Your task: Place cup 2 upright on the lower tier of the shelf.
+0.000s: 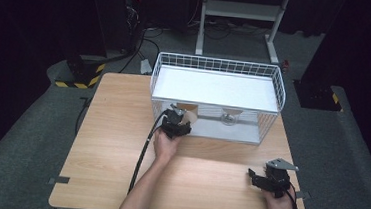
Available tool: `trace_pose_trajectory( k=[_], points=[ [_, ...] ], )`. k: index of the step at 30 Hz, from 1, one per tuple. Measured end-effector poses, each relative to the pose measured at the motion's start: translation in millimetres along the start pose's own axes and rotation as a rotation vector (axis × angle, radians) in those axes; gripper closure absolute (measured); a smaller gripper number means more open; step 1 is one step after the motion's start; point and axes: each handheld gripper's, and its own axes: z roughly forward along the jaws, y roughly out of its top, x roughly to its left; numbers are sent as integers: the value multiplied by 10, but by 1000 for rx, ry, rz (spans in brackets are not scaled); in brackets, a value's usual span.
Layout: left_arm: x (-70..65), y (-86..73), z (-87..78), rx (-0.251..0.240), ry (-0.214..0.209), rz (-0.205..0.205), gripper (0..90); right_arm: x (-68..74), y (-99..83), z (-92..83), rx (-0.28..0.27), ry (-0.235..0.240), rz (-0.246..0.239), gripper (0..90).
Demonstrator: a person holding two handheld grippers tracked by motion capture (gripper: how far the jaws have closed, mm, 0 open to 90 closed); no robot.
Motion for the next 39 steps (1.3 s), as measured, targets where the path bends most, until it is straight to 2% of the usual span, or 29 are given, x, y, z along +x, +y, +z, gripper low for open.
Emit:
trace_pose_trajectory(
  k=[1,2,3,4,6,8,10,11,12,15,17,19,21,22,27,31,34,36,37,38,39],
  points=[
    [0,8,-2,1,35,12,413,0,0,0,0,0,0,243],
    [4,9,5,1,32,13,422,0,0,0,0,0,0,242],
    [31,13,35,-2,-6,36,432,0,0,0,0,0,0,243],
    [23,6,45,-1,4,13,439,0,0,0,0,0,0,243],
    [26,3,61,6,12,9,451,0,0,0,0,0,0,243],
    [40,6,75,12,12,27,461,0,0,0,0,0,0,243],
    [29,11,87,14,20,25,470,0,0,0,0,0,0,242],
    [37,18,96,17,6,41,474,0,0,0,0,0,0,243],
    [20,17,99,15,20,21,477,0,0,0,0,0,0,243],
    [28,31,117,22,24,33,490,0,0,0,0,0,0,243],
    [25,27,145,26,32,52,494,0,0,0,0,0,0,242],
    [30,19,155,47,24,74,492,0,0,0,0,0,0,242],
    [34,16,160,39,35,60,481,0,0,0,0,0,0,242],
    [43,15,153,42,22,65,466,0,0,0,0,0,0,243],
    [76,4,119,42,7,40,370,0,0,0,0,0,0,242],
    [71,-17,99,47,9,36,307,0,0,0,0,0,0,242],
    [66,-42,79,44,-14,6,278,0,0,0,0,0,0,242],
    [74,-55,54,45,-25,14,267,0,0,0,0,0,0,242],
    [77,-61,43,39,-15,15,266,0,0,0,0,0,0,242],
    [73,-68,36,38,-30,5,266,1,0,0,0,0,0,243],
    [76,-73,20,41,-20,7,268,0,0,0,0,0,0,243]
  ],
)
